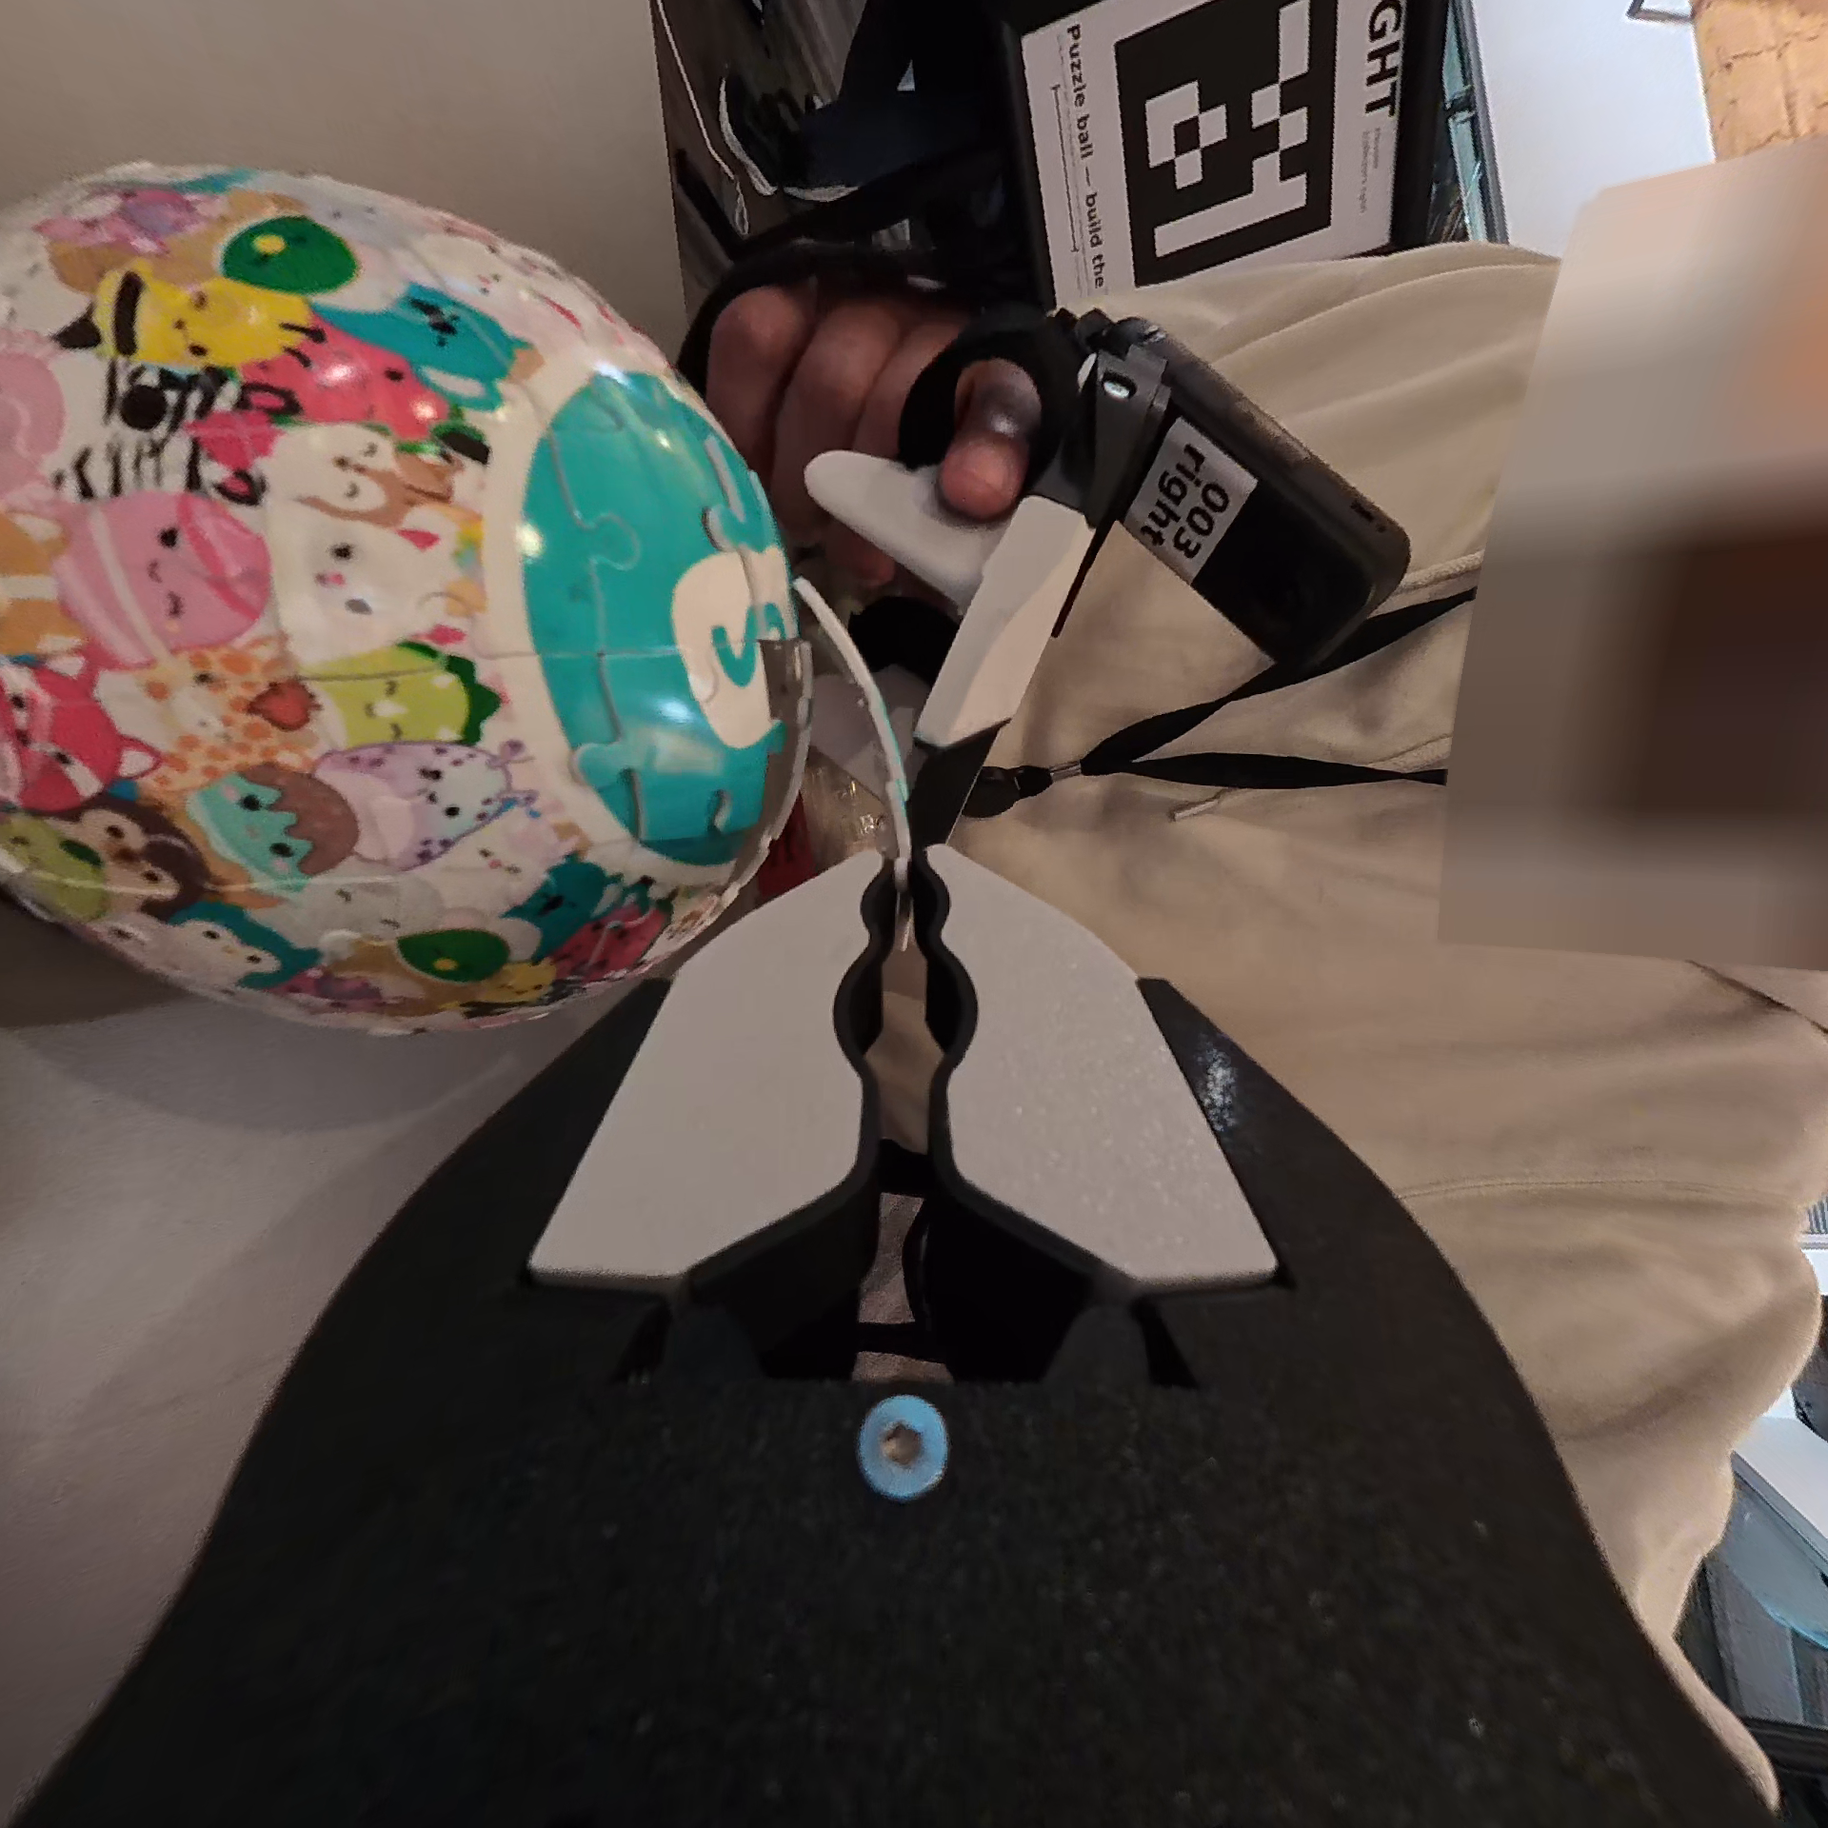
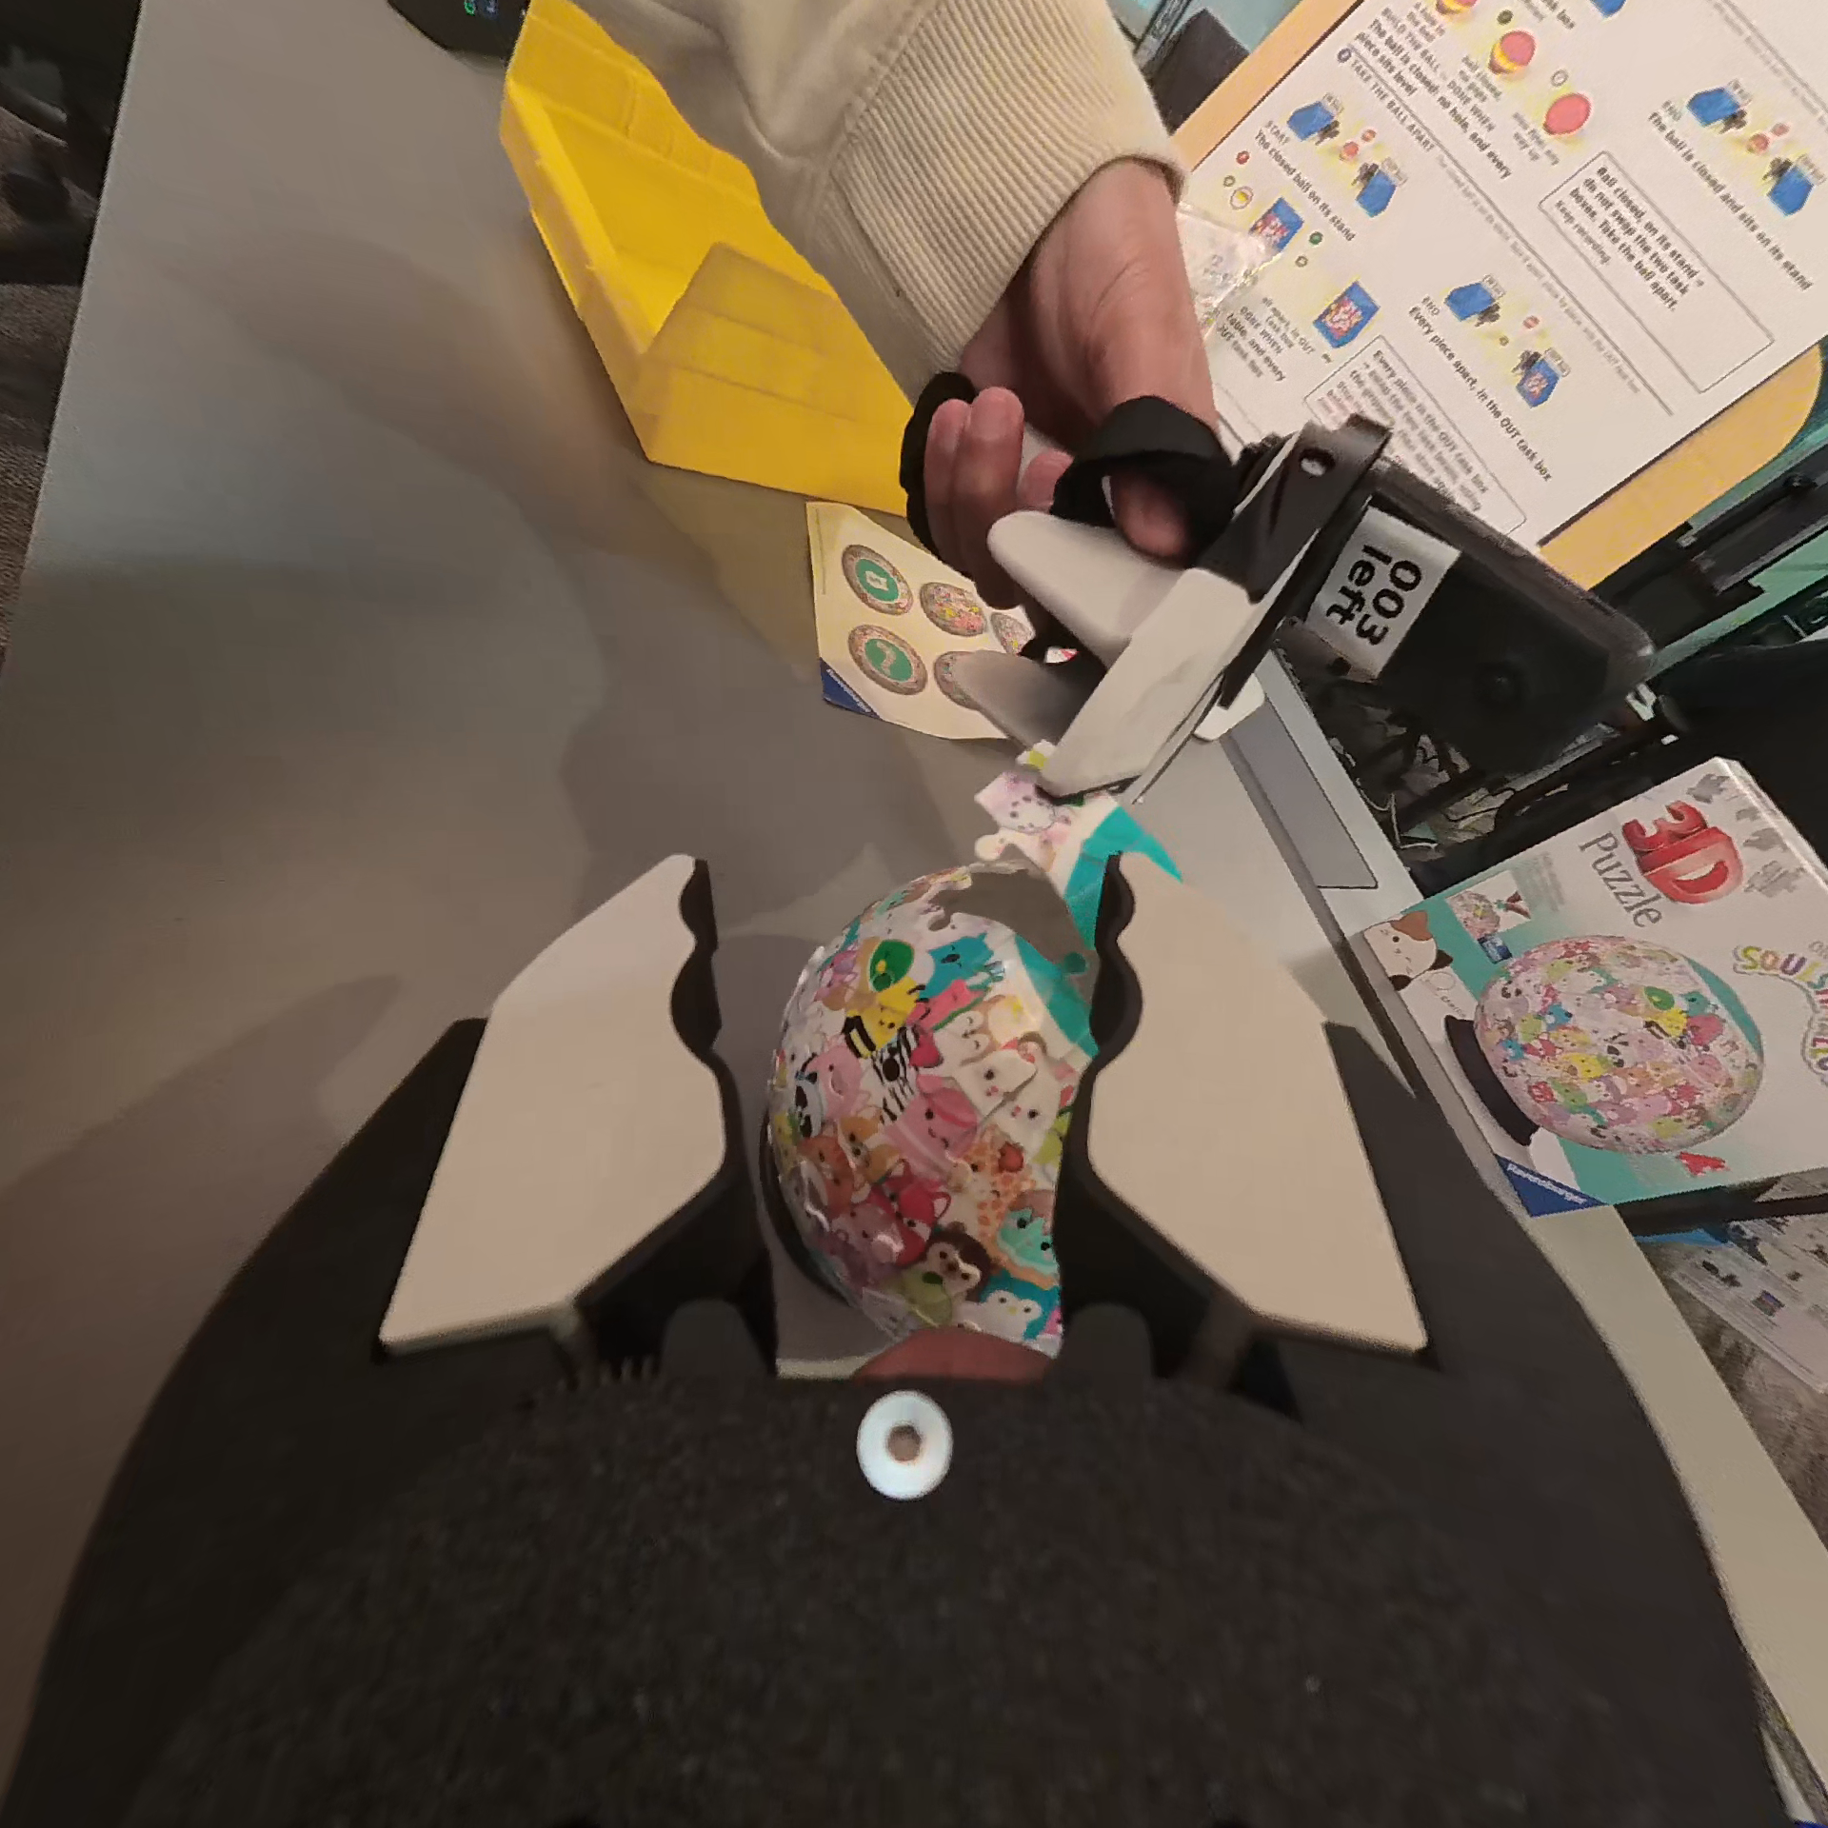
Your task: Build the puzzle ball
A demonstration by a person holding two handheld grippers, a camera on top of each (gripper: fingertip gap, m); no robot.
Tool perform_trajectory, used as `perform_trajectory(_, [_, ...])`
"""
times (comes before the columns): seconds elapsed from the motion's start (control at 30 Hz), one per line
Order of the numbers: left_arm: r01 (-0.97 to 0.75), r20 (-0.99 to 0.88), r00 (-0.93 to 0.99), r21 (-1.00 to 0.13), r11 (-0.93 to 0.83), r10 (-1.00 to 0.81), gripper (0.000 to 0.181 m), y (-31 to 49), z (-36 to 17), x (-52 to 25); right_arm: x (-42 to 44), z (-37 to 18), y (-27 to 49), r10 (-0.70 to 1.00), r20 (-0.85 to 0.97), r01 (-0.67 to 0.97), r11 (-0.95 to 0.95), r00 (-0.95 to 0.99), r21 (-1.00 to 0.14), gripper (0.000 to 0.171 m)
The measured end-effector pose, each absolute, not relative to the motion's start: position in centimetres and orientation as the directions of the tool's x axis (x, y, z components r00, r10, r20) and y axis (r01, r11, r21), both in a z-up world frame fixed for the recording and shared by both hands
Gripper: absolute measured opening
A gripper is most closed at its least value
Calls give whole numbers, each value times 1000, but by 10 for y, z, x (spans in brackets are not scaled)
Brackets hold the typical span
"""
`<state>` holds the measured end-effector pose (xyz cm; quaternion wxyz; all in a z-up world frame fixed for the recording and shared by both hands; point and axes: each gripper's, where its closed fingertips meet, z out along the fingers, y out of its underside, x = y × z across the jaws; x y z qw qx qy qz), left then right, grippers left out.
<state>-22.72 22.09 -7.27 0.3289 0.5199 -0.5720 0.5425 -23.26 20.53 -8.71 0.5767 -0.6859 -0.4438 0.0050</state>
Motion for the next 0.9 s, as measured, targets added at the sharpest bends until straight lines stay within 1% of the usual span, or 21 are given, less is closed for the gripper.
perform_trajectory(0.9, [-950, 943, -238, -276, -148, -231, 3, 224, -82, -230, -234, -99, 210, 635, 499, 631, 25, 589, -776, 75])
